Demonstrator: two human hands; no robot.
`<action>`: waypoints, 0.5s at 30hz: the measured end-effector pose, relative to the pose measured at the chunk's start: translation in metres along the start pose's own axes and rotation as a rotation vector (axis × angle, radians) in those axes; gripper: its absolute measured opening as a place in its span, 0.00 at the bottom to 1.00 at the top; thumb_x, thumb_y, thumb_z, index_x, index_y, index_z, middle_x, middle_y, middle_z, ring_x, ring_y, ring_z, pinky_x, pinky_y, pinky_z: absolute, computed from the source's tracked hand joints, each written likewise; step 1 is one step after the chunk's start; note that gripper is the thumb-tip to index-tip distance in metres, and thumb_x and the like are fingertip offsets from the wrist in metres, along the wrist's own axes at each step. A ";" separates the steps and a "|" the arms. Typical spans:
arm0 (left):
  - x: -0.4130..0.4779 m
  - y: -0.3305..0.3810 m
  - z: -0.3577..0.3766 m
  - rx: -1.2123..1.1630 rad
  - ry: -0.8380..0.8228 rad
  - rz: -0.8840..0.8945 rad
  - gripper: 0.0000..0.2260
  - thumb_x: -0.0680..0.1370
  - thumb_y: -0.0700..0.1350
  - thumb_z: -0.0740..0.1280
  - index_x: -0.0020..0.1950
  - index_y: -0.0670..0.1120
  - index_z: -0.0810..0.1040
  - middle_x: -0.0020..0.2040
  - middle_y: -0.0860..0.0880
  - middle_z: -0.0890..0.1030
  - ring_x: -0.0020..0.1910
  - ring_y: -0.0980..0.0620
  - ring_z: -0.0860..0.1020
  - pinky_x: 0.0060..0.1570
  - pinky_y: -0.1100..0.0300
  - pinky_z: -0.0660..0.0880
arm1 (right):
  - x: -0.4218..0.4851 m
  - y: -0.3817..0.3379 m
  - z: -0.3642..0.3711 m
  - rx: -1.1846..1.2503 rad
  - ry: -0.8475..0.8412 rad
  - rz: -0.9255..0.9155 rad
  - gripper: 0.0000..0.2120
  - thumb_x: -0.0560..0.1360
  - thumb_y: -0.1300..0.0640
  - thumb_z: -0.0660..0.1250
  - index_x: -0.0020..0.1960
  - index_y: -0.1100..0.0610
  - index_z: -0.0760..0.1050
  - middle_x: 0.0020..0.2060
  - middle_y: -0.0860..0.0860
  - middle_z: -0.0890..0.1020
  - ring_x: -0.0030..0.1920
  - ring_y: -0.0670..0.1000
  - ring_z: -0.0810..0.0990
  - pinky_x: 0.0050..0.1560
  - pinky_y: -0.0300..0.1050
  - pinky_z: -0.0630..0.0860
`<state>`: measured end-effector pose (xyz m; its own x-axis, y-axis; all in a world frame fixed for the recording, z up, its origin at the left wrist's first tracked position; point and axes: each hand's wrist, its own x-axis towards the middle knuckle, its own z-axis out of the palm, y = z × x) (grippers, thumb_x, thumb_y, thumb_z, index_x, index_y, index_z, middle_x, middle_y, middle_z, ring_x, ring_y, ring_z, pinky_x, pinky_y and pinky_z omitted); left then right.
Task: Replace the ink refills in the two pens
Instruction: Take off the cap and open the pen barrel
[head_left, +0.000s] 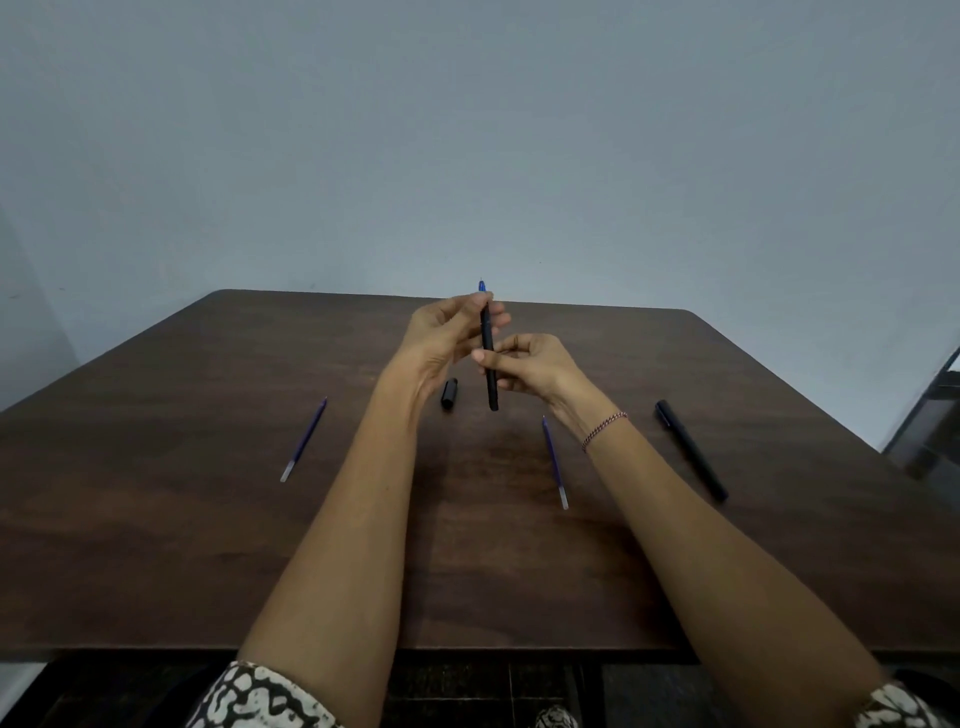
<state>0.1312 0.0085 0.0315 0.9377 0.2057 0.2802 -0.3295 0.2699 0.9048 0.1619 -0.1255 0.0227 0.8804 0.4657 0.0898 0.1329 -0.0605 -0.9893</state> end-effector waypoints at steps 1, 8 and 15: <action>-0.001 0.000 0.000 -0.001 -0.044 -0.019 0.12 0.78 0.40 0.64 0.58 0.35 0.76 0.51 0.42 0.82 0.47 0.51 0.83 0.43 0.63 0.79 | 0.000 0.000 -0.001 0.005 0.004 -0.001 0.10 0.68 0.57 0.76 0.45 0.58 0.77 0.35 0.51 0.84 0.32 0.40 0.83 0.30 0.31 0.76; 0.000 0.000 -0.004 0.005 0.095 0.063 0.06 0.73 0.34 0.69 0.49 0.37 0.79 0.36 0.46 0.85 0.40 0.50 0.84 0.39 0.63 0.79 | 0.000 -0.003 -0.002 0.153 -0.148 0.016 0.07 0.74 0.58 0.69 0.49 0.61 0.77 0.33 0.52 0.85 0.36 0.47 0.85 0.34 0.32 0.78; 0.001 0.000 0.001 0.022 0.044 0.065 0.10 0.79 0.40 0.63 0.54 0.36 0.78 0.40 0.47 0.84 0.41 0.52 0.84 0.42 0.62 0.80 | 0.001 -0.004 -0.007 0.184 -0.186 0.021 0.07 0.77 0.60 0.65 0.52 0.63 0.79 0.35 0.53 0.83 0.35 0.46 0.84 0.35 0.31 0.78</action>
<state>0.1327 0.0081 0.0318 0.9085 0.2630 0.3249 -0.3868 0.2343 0.8919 0.1653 -0.1308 0.0275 0.7806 0.6218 0.0629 0.0151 0.0819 -0.9965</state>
